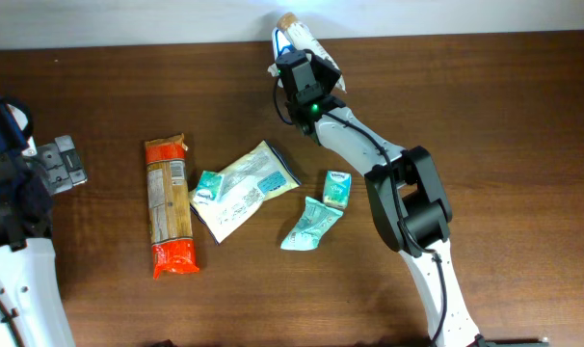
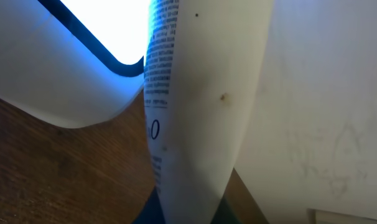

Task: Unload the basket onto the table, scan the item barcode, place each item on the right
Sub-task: 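Move the tube to the right edge of the table and release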

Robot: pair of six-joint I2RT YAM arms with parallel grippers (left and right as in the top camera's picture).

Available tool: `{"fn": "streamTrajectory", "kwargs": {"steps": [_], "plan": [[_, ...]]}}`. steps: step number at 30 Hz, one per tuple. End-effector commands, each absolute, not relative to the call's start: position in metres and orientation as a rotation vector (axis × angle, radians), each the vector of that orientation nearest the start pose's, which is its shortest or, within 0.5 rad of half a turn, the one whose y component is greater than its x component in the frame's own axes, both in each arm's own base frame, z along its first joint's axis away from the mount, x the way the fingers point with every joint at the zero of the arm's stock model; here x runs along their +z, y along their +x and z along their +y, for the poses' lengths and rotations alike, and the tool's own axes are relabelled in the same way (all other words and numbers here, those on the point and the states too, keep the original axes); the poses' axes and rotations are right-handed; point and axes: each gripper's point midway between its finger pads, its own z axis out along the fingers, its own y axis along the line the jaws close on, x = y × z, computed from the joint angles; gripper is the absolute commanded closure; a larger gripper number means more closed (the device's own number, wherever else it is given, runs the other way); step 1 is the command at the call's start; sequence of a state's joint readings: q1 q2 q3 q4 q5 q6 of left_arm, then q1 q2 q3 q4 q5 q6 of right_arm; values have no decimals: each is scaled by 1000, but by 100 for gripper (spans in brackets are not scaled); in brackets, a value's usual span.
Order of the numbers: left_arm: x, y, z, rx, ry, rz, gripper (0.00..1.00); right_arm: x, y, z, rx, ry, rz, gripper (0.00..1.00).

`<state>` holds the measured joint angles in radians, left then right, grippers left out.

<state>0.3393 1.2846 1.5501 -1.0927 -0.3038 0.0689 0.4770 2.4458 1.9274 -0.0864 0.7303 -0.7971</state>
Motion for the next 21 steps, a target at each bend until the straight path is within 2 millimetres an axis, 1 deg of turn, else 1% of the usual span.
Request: {"fn": "streamTrajectory", "kwargs": {"steps": [1, 3, 4, 6, 7, 8, 9, 10, 11, 12, 13, 14, 15, 16, 17, 18, 19, 20, 21], "plan": [[318, 290, 159, 571, -459, 2368, 1, 173, 609, 197, -935, -729, 1881, 96], [318, 290, 159, 571, -459, 2368, 1, 218, 597, 196, -871, -636, 1869, 96], [318, 290, 159, 571, -459, 2368, 1, 248, 582, 192, -764, -553, 1896, 96], [318, 290, 159, 571, -459, 2369, 1, 274, 558, 193, -577, -525, 1951, 96], [318, 290, 159, 571, -459, 2369, 1, 292, 539, 189, -422, -491, 1999, 96], [318, 290, 159, 571, -459, 2369, 1, 309, 517, 179, -265, -437, 2056, 96], [317, 290, 159, 571, -459, 2369, 1, 327, 488, 145, -152, -310, 2143, 96], [317, 290, 159, 571, -459, 2369, 1, 331, 477, 127, -142, -244, 2177, 96], [317, 290, 159, 571, -459, 2371, 1, 333, 464, 101, -150, -160, 2222, 96], [317, 290, 159, 571, -459, 2371, 1, 331, 449, 65, -175, -41, 2286, 96], [317, 290, 159, 571, -459, 2371, 1, 318, 433, 24, -215, 108, 2373, 96], [317, 289, 159, 572, -459, 2371, 1, 307, 422, -1, -242, 216, 2433, 96], [317, 290, 159, 571, -459, 2371, 1, 284, 405, -33, -271, 415, 2519, 96], [317, 290, 159, 571, -459, 2371, 1, 261, 393, -57, -300, 576, 2579, 96], [317, 290, 159, 571, -459, 2371, 1, 239, 385, -76, -331, 683, 2624, 96], [317, 290, 159, 571, -459, 2371, 1, 209, 381, -96, -361, 771, 2663, 96], [317, 290, 159, 571, -459, 2371, 1, 187, 381, -108, -378, 814, 2682, 96], [317, 290, 159, 571, -459, 2371, 1, 153, 379, -121, -398, 864, 2713, 96], [317, 290, 159, 571, -459, 2371, 1, 131, 376, -128, -409, 892, 2733, 96]]}}
